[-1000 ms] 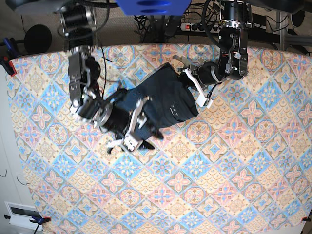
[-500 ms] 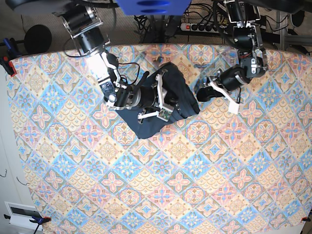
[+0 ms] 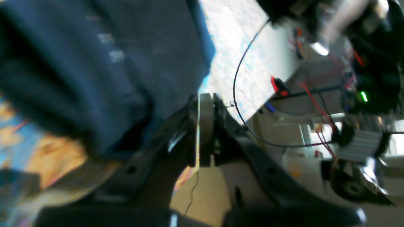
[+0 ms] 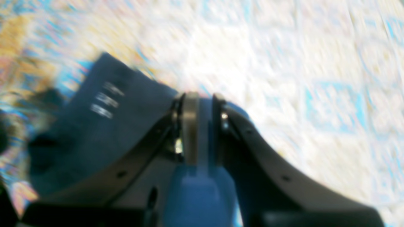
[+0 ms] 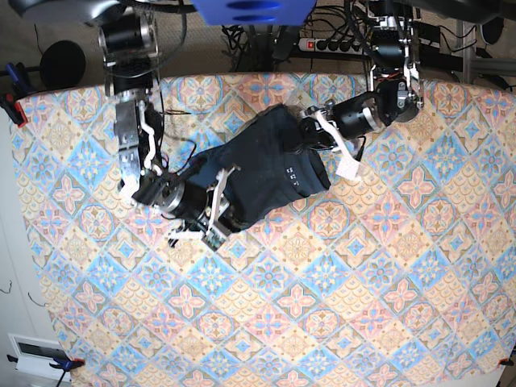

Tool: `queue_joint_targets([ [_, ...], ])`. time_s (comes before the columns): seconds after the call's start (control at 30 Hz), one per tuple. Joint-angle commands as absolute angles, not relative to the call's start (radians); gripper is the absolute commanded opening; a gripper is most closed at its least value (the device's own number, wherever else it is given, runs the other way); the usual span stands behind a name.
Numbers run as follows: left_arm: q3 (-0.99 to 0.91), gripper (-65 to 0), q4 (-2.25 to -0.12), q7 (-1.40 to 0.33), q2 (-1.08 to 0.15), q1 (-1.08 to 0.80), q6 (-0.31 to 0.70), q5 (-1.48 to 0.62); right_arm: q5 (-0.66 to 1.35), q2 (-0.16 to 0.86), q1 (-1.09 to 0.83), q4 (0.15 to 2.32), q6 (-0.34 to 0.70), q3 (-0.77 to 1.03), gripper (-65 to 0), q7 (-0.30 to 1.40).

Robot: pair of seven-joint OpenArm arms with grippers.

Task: Layout the t-shirt on the table in an organized manner, then fold the t-shirt properly
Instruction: 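Fold the strip in half with both grippers, laying one end over the other, then release the shirt and reposition both grippers at its sides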

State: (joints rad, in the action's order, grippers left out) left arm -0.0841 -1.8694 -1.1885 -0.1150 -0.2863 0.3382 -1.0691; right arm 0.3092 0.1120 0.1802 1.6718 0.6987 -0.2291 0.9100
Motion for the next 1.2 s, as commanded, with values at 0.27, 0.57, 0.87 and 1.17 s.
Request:
queue_joint_targets([
  [0.27,0.018,-65.0,-1.882,-1.162,-0.068,-0.246,0.346,-0.969,0.340,0.105,0.367,1.469,0.698,-0.332,-58.3,0.865],
  [0.57,0.059,-65.0,-1.589,-1.082,-0.076,-0.173,0.341,-0.730,0.334,0.107,0.456,1.089,0.698,-0.495,-58.3,0.739],
  [0.87,0.061,-65.0,-1.472,-1.081,-0.090,-0.104,0.340,-0.581,0.332,0.174,0.509,0.868,0.698,-0.513,-58.3,0.613],
  [1.17,0.062,-65.0,-1.455,-1.081,-0.090,0.002,0.340,-0.506,0.334,0.297,0.499,0.891,0.698,-0.513,-58.3,0.611],
])
